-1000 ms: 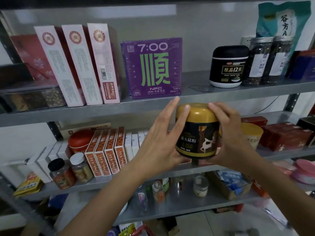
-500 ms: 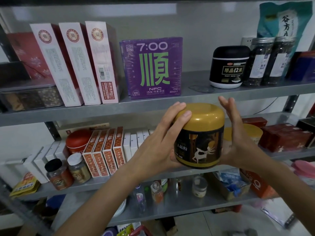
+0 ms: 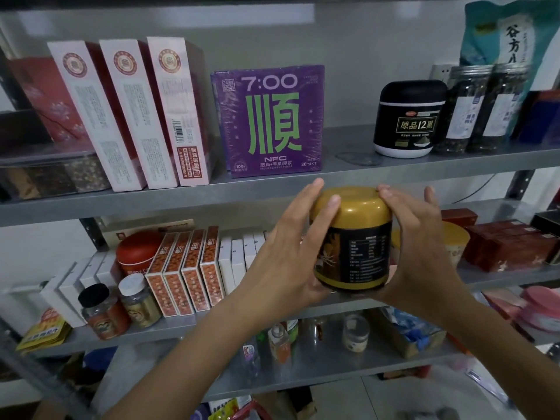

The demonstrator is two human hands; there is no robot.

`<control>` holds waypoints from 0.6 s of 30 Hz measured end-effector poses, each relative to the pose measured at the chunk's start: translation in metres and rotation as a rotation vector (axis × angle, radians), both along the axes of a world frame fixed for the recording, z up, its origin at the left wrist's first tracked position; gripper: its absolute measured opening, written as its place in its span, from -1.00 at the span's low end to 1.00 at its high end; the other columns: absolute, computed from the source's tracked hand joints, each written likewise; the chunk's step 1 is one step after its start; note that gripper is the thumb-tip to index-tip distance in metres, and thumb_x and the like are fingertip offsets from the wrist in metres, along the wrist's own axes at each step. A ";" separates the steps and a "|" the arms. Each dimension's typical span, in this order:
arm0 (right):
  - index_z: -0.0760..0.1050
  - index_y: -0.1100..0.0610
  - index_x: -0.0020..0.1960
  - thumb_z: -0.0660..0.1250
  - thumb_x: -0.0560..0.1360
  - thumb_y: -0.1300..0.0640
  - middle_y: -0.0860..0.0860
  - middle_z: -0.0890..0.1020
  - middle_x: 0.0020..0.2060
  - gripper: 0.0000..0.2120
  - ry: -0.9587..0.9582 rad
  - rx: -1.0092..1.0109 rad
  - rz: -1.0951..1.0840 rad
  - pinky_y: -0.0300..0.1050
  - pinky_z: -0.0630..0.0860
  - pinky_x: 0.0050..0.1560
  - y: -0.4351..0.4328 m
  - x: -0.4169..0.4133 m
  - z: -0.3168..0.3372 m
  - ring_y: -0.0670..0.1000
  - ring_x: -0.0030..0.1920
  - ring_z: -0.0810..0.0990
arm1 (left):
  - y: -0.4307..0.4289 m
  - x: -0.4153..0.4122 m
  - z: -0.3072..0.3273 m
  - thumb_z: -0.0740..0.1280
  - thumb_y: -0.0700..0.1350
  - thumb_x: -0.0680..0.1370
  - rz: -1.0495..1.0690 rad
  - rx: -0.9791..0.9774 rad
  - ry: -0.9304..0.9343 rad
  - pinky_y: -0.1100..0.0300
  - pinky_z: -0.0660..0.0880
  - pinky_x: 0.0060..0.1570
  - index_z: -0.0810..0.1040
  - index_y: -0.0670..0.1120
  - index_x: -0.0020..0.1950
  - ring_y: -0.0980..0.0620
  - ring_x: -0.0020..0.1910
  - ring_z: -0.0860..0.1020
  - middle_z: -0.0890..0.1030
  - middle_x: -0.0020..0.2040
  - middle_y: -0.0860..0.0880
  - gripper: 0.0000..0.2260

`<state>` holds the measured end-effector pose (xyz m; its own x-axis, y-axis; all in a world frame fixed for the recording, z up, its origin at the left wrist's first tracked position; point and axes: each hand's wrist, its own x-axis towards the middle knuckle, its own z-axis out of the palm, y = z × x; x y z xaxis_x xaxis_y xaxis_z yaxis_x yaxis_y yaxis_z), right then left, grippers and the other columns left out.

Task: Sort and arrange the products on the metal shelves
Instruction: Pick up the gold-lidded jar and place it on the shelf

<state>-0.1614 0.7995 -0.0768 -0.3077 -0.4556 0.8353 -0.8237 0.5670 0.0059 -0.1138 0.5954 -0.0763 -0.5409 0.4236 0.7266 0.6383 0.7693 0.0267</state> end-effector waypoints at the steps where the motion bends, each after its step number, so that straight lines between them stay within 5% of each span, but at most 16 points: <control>1: 0.11 0.26 0.42 0.39 0.25 -0.35 0.15 0.27 0.38 0.01 0.011 0.001 -0.009 0.36 0.04 0.47 -0.002 0.002 0.000 0.17 0.39 0.28 | 0.002 0.001 0.001 0.56 0.09 0.36 0.011 -0.016 0.008 -0.20 0.36 0.37 -0.14 -0.05 0.55 -0.10 0.58 0.00 -0.09 0.57 -0.14 0.05; 6: 0.09 0.27 0.43 0.40 0.27 -0.32 0.15 0.24 0.40 0.00 0.042 -0.002 0.009 0.35 0.07 0.47 -0.005 0.001 0.000 0.15 0.43 0.23 | 0.003 -0.002 0.006 0.60 0.08 0.33 0.013 -0.013 0.041 -0.11 0.47 0.28 -0.04 -0.08 0.56 -0.12 0.56 0.06 0.04 0.52 -0.14 0.05; 9: -0.03 0.26 0.51 0.47 0.19 -0.37 -0.05 0.08 0.52 0.20 -0.117 -0.011 0.080 0.09 -0.09 0.56 0.002 -0.006 -0.003 -0.14 0.55 -0.05 | -0.004 -0.006 0.005 0.60 0.06 0.33 -0.065 0.000 0.028 -0.01 0.38 0.37 0.03 -0.07 0.53 -0.10 0.56 0.07 0.06 0.51 -0.11 -0.02; 13: -0.34 -0.22 0.53 0.54 0.05 -0.25 -0.38 -0.18 0.51 0.35 -0.394 0.004 0.120 -0.01 -0.13 0.51 0.012 -0.017 0.002 -0.26 0.52 -0.24 | -0.007 -0.011 0.007 0.53 0.08 0.36 -0.184 0.052 -0.026 0.16 0.18 0.49 0.09 -0.08 0.49 -0.12 0.56 0.07 0.08 0.50 -0.12 -0.13; 18: -0.12 0.09 0.57 0.58 0.16 -0.25 -0.07 0.05 0.56 0.26 -0.218 0.043 0.214 0.00 -0.11 0.56 0.013 -0.023 0.003 -0.12 0.57 -0.06 | -0.009 -0.015 0.008 0.55 0.08 0.33 -0.185 0.100 -0.066 0.08 0.35 0.39 -0.07 0.01 0.50 0.06 0.55 0.08 -0.01 0.56 -0.08 -0.01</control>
